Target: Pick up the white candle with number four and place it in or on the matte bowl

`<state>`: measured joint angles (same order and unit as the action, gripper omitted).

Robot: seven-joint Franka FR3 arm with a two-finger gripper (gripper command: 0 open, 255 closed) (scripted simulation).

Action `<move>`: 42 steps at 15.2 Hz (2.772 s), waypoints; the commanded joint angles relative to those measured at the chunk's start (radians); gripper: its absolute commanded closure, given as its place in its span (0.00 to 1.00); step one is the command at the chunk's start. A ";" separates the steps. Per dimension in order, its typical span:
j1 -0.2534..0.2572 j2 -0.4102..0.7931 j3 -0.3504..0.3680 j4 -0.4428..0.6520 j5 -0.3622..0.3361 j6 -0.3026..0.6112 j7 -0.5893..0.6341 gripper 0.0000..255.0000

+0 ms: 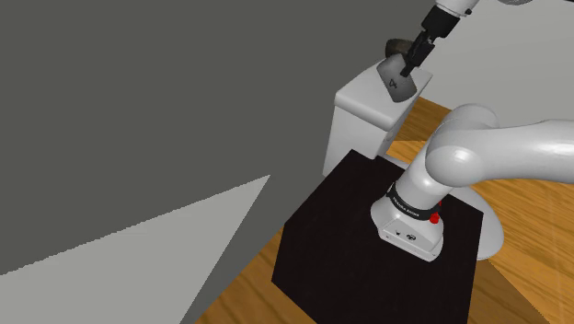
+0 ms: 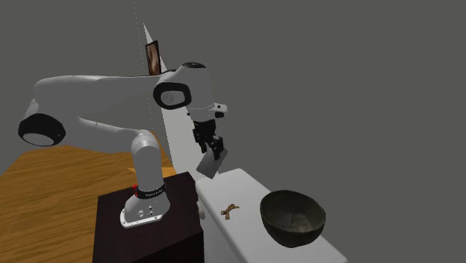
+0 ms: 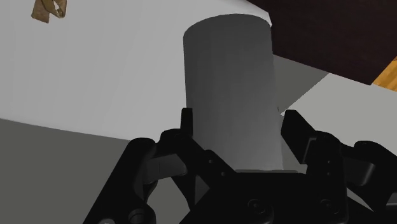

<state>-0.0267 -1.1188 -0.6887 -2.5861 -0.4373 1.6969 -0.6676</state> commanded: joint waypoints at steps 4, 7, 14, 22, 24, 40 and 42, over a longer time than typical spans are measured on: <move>0.016 0.012 0.033 0.064 0.031 -0.052 0.004 1.00; 0.025 0.021 0.051 0.105 0.048 -0.084 0.006 1.00; 0.047 0.051 0.087 0.206 0.084 -0.155 0.010 1.00; 0.072 0.096 0.120 0.330 0.121 -0.235 0.012 1.00; 0.078 0.109 0.127 0.363 0.129 -0.255 0.013 1.00; 0.394 0.484 -0.392 0.885 0.081 -0.241 -0.317 1.00; 0.490 0.532 -0.511 0.981 0.092 -0.251 -0.364 1.00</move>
<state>0.4217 -0.6077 -1.1461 -1.6459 -0.3492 1.4481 -1.0094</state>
